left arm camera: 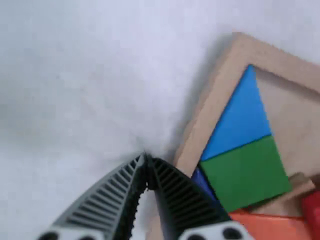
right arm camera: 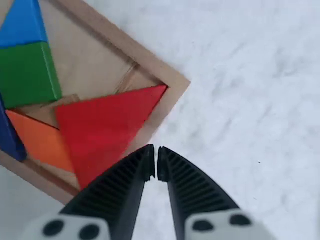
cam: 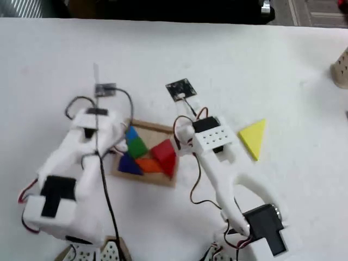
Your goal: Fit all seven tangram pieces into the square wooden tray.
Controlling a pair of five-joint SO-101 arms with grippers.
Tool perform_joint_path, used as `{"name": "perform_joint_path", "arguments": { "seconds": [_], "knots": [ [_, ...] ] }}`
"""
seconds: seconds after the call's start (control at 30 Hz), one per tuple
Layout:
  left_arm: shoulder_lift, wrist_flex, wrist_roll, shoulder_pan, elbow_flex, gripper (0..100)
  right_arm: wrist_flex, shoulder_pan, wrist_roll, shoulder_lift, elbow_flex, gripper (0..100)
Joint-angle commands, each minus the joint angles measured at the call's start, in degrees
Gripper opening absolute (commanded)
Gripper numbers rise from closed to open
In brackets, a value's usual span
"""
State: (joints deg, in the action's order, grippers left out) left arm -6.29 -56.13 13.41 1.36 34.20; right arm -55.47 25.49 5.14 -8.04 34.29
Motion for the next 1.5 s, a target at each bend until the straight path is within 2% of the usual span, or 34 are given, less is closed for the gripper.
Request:
{"name": "perform_joint_path", "arguments": {
  "seconds": [0.0,0.1,0.2,0.37,0.53,0.83,1.13,1.47],
  "knots": [
    [8.13,5.10,1.58,7.08,6.86,2,0.92,-0.75,0.97,-2.24,-2.11,1.7],
    [9.19,5.89,1.85,7.60,7.03,2,0.66,-0.75,0.97,-2.33,-2.11,1.7],
    [9.36,8.62,1.93,4.44,6.95,2,-0.13,-1.45,0.97,-2.86,-2.29,1.7],
    [9.10,12.75,2.55,-6.46,2.29,2,-5.85,-3.03,5.36,-5.14,-3.25,1.7],
    [8.92,18.99,10.64,-14.11,0.35,2,-9.71,-0.31,6.68,-7.69,-2.20,1.7],
    [8.92,20.31,10.64,-15.69,0.26,2,-10.51,14.73,6.68,-12.62,6.33,1.7],
    [8.92,20.84,10.64,-15.69,0.44,2,0.84,15.78,6.07,-8.04,10.81,1.7],
    [8.92,20.84,10.55,-15.69,0.44,2,1.80,19.91,3.69,-6.29,10.55,1.7]
  ]
}}
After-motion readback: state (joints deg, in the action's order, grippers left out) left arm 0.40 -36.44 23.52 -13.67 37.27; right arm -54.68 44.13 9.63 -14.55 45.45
